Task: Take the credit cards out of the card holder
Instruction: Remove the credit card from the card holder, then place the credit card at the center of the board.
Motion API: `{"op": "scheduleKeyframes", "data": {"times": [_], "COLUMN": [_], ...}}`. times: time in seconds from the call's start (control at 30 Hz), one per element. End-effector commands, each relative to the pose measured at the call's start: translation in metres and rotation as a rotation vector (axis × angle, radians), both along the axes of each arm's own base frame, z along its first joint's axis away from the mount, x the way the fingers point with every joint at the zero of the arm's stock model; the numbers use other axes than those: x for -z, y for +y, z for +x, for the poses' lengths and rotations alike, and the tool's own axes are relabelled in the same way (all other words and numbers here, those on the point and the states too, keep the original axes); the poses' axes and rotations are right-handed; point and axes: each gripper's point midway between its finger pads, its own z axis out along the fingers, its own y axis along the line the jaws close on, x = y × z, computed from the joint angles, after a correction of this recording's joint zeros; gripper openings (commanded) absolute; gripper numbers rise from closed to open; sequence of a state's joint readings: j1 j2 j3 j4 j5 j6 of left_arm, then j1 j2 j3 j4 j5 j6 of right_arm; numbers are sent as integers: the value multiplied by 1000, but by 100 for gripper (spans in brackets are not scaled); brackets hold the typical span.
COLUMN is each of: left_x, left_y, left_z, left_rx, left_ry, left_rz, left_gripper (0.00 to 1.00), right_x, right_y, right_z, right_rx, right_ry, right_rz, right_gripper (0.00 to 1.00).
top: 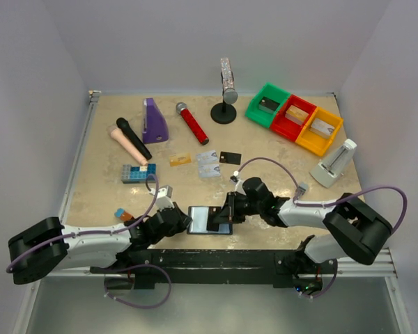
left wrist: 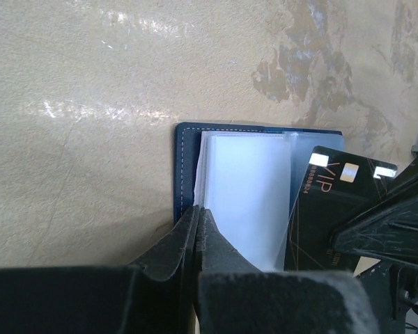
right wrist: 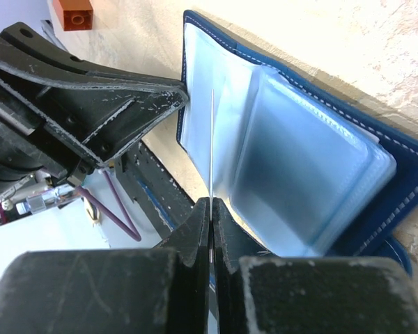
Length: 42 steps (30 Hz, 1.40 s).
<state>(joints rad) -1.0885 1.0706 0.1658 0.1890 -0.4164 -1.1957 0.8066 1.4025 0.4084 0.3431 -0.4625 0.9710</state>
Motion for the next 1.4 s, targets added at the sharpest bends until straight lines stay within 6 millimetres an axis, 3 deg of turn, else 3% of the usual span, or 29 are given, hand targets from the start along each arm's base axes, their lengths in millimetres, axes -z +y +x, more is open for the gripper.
{"op": "scheduleKeyframes", "data": {"times": [0.0,0.23,0.33,0.47,0.63,0.8,1.0,1.23,1.37], "left_x": [50,21,-3,-44,-113,-188,-258,-275,-273], "left_y": [62,39,20,4,-9,-24,-39,-62,-70], "left_z": [-29,-24,-19,-11,-3,-10,-53,-98,-102], "left_rx": [3,72,119,153,198,348,643,989,1059], "left_ry": [115,77,32,-43,-168,-378,-564,-562,-529], "left_rz": [281,221,158,95,2,-191,-434,-486,-479], "left_gripper": [0,2,19,51,68,68,68,61,58], "right_x": [-7,-15,-26,-60,-105,-142,-168,-189,-196], "right_y": [-6,-12,-17,-30,-46,-50,-53,-59,-58], "right_z": [3,6,8,9,-10,-43,-83,-102,-109], "right_rx": [1,8,9,-21,-177,-399,-601,-715,-759], "right_ry": [-44,-66,-95,-201,-324,-385,-360,-375,-382], "right_rz": [3,4,-9,-45,-80,-4,150,217,224], "right_gripper": [0,0,0,0,0,0,0,0,0]}}
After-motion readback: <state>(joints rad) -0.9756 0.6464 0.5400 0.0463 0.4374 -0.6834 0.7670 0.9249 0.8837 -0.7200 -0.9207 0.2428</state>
